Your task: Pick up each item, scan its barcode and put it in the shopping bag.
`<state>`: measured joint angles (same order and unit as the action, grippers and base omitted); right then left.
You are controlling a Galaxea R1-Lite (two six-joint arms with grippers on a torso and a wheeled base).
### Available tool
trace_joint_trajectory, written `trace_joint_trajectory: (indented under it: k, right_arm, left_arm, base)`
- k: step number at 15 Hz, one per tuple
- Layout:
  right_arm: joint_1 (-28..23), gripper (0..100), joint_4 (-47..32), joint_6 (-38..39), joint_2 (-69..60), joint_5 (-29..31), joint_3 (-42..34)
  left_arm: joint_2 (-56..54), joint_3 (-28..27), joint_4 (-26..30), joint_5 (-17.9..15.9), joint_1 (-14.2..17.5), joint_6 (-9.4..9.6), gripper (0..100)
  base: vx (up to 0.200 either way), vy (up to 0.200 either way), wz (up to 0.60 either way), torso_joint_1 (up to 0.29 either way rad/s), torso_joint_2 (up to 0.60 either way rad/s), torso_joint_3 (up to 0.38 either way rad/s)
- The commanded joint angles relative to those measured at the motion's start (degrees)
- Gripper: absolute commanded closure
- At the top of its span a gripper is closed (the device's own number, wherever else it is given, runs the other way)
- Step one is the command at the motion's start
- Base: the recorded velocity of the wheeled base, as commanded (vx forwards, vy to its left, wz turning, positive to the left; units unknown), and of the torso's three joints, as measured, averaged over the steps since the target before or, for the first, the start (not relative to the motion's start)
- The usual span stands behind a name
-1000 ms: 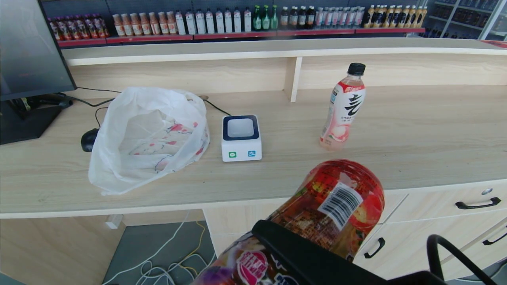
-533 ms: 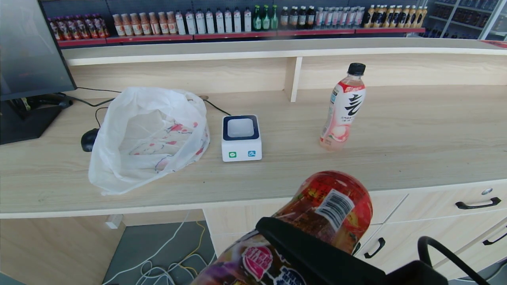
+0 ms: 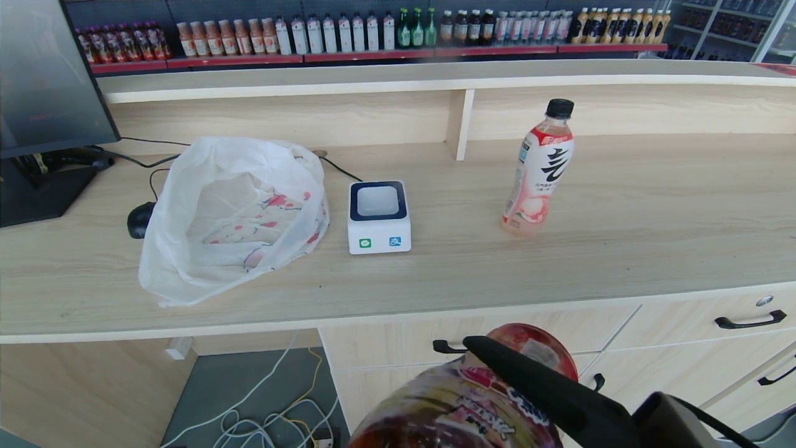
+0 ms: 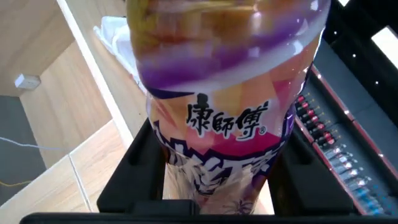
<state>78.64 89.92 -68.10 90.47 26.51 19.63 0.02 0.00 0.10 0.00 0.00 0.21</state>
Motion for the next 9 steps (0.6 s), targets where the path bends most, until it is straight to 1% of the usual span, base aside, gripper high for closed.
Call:
trace_joint_trajectory:
  k: [1, 2, 3, 4, 5, 6, 7, 8, 9]
  right_arm:
    - [0.1, 100, 0.1, 5.4, -0.6, 1.0, -1.9]
    - [0.2, 100, 0.1, 14.3, -0.7, 0.5, -2.9]
    - [0.2, 100, 0.1, 18.8, -0.6, -0.5, -2.8]
    - [-1.3, 100, 0.1, 23.3, -0.2, -0.1, -2.2]
    - [-5.0, 100, 0.1, 29.1, 0.1, -0.1, -1.4]
    - [-8.6, 100, 0.1, 33.1, 0.3, -0.1, -2.3]
    - [-12.6, 100, 0.1, 35.5, 0.6, -0.6, -1.8]
    - [-15.7, 100, 0.1, 38.2, 1.1, -1.0, -0.3]
    - [-16.8, 100, 0.1, 40.8, 1.6, -1.2, 1.0]
  left_arm:
    - [0.0, 0.0, 0.0, 0.0, 0.0, -0.03, 0]
    - [0.0, 0.0, -0.1, 0.0, 0.0, -0.03, 0]
    - [0.1, 0.0, 0.0, 0.0, 0.0, -0.03, 0]
    - [0.0, 0.0, 0.0, 0.0, 0.0, -0.03, 0]
    - [0.1, 0.0, 0.0, 0.0, 0.0, -0.03, 0]
    - [0.1, 0.0, 0.0, 0.0, 0.0, -0.03, 0]
    - [0.1, 0.0, 0.0, 0.0, 0.0, -0.03, 0]
    - [0.0, 0.0, 0.0, 0.0, 0.0, -0.03, 0]
    - [0.1, 0.0, 0.0, 0.0, 0.0, -0.03, 0]
  base:
    - [0.0, 0.0, 0.0, 0.0, 0.0, 0.0]
    - [0.0, 0.0, 0.0, 0.0, 0.0, 0.0]
    - [0.0, 0.0, 0.0, 0.0, 0.0, 0.0]
    - [0.0, 0.0, 0.0, 0.0, 0.0, 0.0]
    - [0.0, 0.0, 0.0, 0.0, 0.0, 0.0]
    - [0.0, 0.0, 0.0, 0.0, 0.0, 0.0]
    - [0.0, 0.0, 0.0, 0.0, 0.0, 0.0]
    - [0.0, 0.0, 0.0, 0.0, 0.0, 0.0]
    - [0.0, 0.0, 0.0, 0.0, 0.0, 0.0]
